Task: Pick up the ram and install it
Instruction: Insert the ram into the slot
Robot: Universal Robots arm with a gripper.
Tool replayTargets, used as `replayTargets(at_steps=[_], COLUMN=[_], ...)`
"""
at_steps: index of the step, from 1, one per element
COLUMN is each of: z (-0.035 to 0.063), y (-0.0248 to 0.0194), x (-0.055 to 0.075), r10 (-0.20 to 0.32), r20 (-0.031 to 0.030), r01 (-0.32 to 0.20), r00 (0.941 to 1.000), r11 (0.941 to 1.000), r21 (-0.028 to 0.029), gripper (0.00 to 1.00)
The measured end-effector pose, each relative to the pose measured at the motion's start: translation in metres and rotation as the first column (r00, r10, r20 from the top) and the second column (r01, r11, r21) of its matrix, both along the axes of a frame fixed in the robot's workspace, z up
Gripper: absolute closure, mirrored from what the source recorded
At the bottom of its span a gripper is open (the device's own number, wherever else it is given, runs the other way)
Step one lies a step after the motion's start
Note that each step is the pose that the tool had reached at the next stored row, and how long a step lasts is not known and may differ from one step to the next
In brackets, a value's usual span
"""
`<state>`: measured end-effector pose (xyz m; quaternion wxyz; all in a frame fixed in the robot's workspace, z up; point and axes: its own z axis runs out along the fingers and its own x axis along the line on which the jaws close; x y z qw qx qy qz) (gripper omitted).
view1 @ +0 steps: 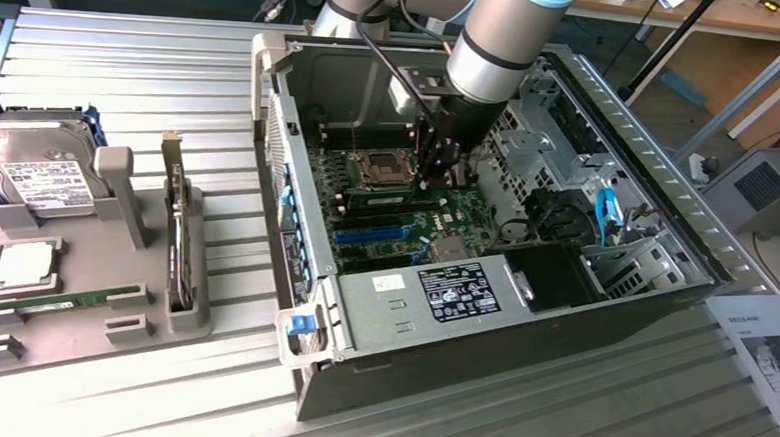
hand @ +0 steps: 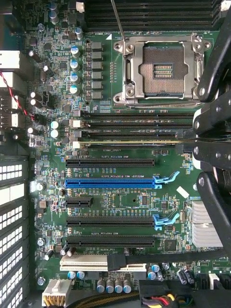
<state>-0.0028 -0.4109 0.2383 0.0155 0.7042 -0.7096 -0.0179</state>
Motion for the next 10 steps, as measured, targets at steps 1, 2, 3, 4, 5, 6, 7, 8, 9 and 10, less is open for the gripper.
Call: replayTargets(at_steps=[1,2,3,4,5,6,7,8,9,10], z=[-0.0002,-0.0003,-0.0005,-0.0006,-0.0009,-0.0011,-0.0013,-0.0013,-0.0013,-0.0014], y=[0.0000,0.0000,0.0000,0.0000,0.0000,0.0000,0.0000,0.0000,0.0000,0.0000], x=[0.0000,0.0000,0.0000,0.0000,0.0000,0.0000,0.0000,0.0000,0.0000,-0.0001], r10=[0.000,0.000,0.000,0.000,0.000,0.000,0.000,0.000,0.000,0.000], r20=[-0.0001,-0.0001,-0.0001,-0.0002,-0.0001,-0.0001,-0.0001,-0.0001,-0.0001,-0.0001], r01=[0.000,0.000,0.000,0.000,0.000,0.000,0.000,0.000,0.000,0.000], r00=[1.0000,1.0000,1.0000,1.0000,1.0000,1.0000,1.0000,1.0000,1.0000,1.0000], r11=[1.0000,1.0000,1.0000,1.0000,1.0000,1.0000,1.0000,1.0000,1.0000,1.0000], r21=[0.0000,-0.0001,-0.0002,-0.0002,-0.0001,-0.0001,-0.0001,-0.0002,-0.0002,-0.0002], gripper=[0.88,0.88,0.88,0.88,0.88,0.88,0.88,0.88,0.88,0.88])
